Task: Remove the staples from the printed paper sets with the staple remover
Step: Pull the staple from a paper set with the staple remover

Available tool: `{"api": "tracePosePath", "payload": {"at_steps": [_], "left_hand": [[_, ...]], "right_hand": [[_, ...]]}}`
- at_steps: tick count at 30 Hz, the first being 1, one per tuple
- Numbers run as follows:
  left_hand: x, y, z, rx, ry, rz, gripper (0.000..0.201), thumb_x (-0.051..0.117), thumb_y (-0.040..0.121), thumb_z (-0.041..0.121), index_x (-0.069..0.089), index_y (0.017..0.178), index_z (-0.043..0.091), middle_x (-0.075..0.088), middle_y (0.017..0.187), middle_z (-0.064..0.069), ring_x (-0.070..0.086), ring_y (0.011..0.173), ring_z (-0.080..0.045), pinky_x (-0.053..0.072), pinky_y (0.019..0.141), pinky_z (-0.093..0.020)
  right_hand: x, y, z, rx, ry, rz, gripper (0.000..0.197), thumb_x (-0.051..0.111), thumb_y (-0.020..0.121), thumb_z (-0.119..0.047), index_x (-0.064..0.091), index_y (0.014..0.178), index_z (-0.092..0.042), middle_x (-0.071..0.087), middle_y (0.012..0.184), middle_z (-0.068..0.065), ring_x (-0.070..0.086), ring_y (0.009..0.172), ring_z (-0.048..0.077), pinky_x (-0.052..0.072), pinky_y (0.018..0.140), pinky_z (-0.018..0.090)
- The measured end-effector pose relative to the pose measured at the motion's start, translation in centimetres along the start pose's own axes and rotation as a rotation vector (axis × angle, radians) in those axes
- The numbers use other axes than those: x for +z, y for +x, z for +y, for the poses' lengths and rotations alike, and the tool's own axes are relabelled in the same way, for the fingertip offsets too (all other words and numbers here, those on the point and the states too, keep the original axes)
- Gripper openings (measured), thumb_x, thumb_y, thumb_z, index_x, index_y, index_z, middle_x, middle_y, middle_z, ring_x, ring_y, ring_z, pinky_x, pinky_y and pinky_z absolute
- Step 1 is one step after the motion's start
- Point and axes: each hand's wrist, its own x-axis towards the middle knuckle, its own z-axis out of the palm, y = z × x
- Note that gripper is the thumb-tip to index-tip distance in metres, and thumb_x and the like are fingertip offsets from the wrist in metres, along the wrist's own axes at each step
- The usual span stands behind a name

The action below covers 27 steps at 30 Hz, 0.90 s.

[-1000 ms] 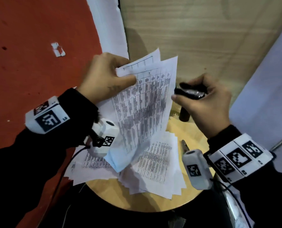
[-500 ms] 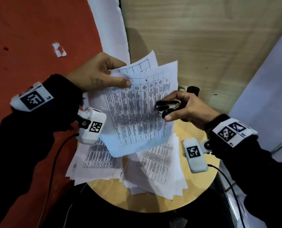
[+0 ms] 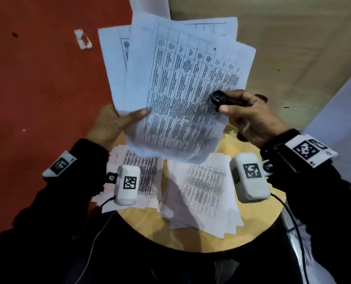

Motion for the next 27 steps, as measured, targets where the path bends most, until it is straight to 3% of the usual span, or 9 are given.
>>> {"api": "tracePosePath", "payload": {"at_steps": [2,4,7,11,15,19,21,24,27], "left_hand": [[-0.7,0.5,-1.5,-0.05,0.037,0.076,0.027,0.086,0.059,0.031,0.069,0.069,0.013,0.066,0.071,-0.001,0.058,0.064,-0.014,0.045,0.059,-0.021],[-2.5,1.6,-3.5,-0.095,0.093,0.131,0.02,0.077,0.073,0.013,0.068,0.088,0.003,0.069,0.066,0.01,0.06,0.053,0.002,0.049,0.055,-0.014],[-6.4,3.5,-8.3,-0.231,0.33,0.142,0.036,0.069,0.081,0.004,0.06,0.113,-0.009,0.066,0.102,-0.013,0.056,0.051,0.01,0.045,0.053,-0.008],[-9.6,4.8,-16.1,-0.454,0.549,0.187,0.039,0.06,0.088,0.001,0.051,0.122,-0.016,0.052,0.125,-0.034,0.051,0.097,-0.024,0.04,0.082,-0.035],[-9.8,5.2,-22.8,-0.655,0.735,0.165,0.044,0.06,0.091,0.01,0.048,0.125,-0.015,0.051,0.13,-0.026,0.052,0.114,-0.045,0.04,0.095,-0.049],[-10.6,5.4,-27.9,-0.837,0.787,0.132,0.046,0.065,0.088,0.012,0.049,0.126,-0.008,0.053,0.128,-0.03,0.053,0.114,-0.046,0.045,0.095,-0.053],[-11.0,6.1,-30.3,-0.831,0.881,0.145,0.064,0.071,0.083,0.017,0.041,0.136,-0.003,0.044,0.137,-0.029,0.046,0.124,-0.043,0.038,0.103,-0.051],[-8.8,6.9,-29.9,-0.691,1.143,0.127,0.097,0.074,0.074,0.041,0.02,0.148,0.01,0.026,0.151,-0.021,0.026,0.138,-0.04,0.025,0.111,-0.051],[-1.7,7.2,-27.2,-0.505,1.203,-0.021,0.067,0.068,0.083,0.034,0.038,0.139,0.014,0.033,0.145,-0.017,0.027,0.134,-0.036,0.027,0.105,-0.048]], "right_hand": [[0.5,0.9,1.6,0.055,-0.024,0.045,0.05,0.083,0.033,-0.014,0.06,0.077,-0.018,0.069,0.067,-0.008,0.062,0.058,0.004,0.044,0.046,0.012],[0.3,1.6,3.7,0.096,-0.068,0.094,0.04,0.077,0.048,-0.006,0.057,0.08,-0.017,0.068,0.069,-0.008,0.061,0.06,0.003,0.046,0.05,0.012],[-1.6,1.7,8.2,0.189,-0.329,0.139,0.035,0.076,0.065,0.005,0.06,0.093,-0.01,0.065,0.081,0.001,0.059,0.061,0.003,0.045,0.048,0.014],[-5.8,-0.3,15.6,0.496,-0.682,0.022,0.032,0.082,0.065,0.0,0.062,0.088,-0.007,0.065,0.081,0.009,0.059,0.07,0.018,0.051,0.052,0.019],[-9.4,-2.7,22.6,0.793,-0.724,-0.02,0.026,0.073,0.081,-0.017,0.047,0.077,-0.014,0.053,0.078,0.006,0.053,0.076,0.02,0.044,0.058,0.024],[-10.9,-4.0,27.1,0.803,-0.574,0.113,0.038,0.056,0.094,-0.009,0.038,0.06,-0.01,0.035,0.045,0.001,0.034,0.04,0.014,0.024,0.042,0.017],[-11.0,-4.3,28.0,0.799,-0.542,0.169,0.036,0.052,0.094,-0.006,0.043,0.059,-0.006,0.039,0.04,0.002,0.035,0.028,0.008,0.024,0.032,0.016],[-11.0,-4.1,28.3,0.819,-0.463,0.19,0.027,0.055,0.094,-0.014,0.047,0.07,-0.004,0.044,0.064,0.009,0.039,0.045,0.016,0.022,0.043,0.019],[-11.3,-3.9,28.3,0.847,-0.437,0.202,0.03,0.054,0.095,-0.016,0.045,0.068,-0.006,0.041,0.063,0.008,0.033,0.052,0.018,0.021,0.041,0.019]]}}
